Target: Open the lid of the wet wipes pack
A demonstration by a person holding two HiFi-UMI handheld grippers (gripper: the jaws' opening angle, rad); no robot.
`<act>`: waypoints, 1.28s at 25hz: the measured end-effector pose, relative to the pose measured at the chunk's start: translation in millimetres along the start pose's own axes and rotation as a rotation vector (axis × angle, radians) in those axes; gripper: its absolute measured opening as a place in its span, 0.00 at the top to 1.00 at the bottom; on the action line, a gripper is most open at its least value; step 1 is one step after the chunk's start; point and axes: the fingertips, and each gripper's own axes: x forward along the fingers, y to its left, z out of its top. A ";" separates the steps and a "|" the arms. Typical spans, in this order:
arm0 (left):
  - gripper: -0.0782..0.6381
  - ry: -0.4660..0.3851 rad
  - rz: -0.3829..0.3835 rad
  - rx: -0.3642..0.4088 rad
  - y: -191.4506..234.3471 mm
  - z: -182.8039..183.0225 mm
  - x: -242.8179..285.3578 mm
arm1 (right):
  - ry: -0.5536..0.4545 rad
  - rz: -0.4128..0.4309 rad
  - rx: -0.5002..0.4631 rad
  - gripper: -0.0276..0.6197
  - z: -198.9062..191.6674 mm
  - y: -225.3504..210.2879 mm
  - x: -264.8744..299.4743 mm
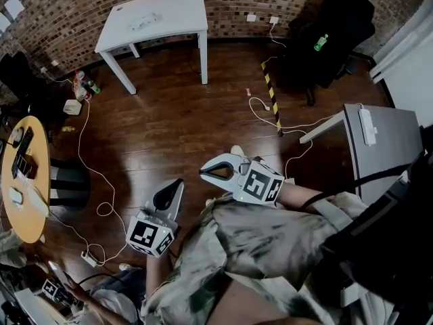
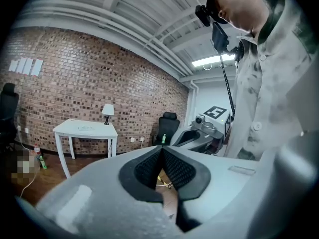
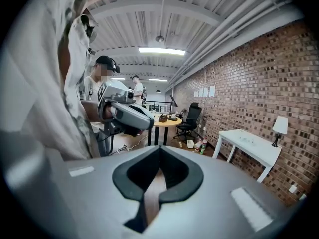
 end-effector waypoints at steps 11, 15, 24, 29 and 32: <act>0.89 0.012 0.023 -0.002 5.9 -0.9 1.8 | 0.005 0.005 -0.006 0.95 -2.6 -3.2 -4.5; 0.89 0.016 0.007 -0.006 3.3 -2.7 7.7 | 0.007 -0.005 -0.007 0.95 -5.0 -6.6 -7.3; 0.89 0.031 -0.011 -0.017 5.3 -4.4 14.9 | 0.017 -0.011 0.015 0.95 -11.9 -7.5 -7.9; 0.89 0.032 -0.018 -0.022 9.0 -10.1 22.1 | 0.023 -0.003 0.016 0.95 -15.2 -12.8 -6.5; 0.89 0.034 -0.016 -0.027 14.8 -13.1 27.6 | 0.009 0.006 0.008 0.95 -12.6 -20.0 -4.2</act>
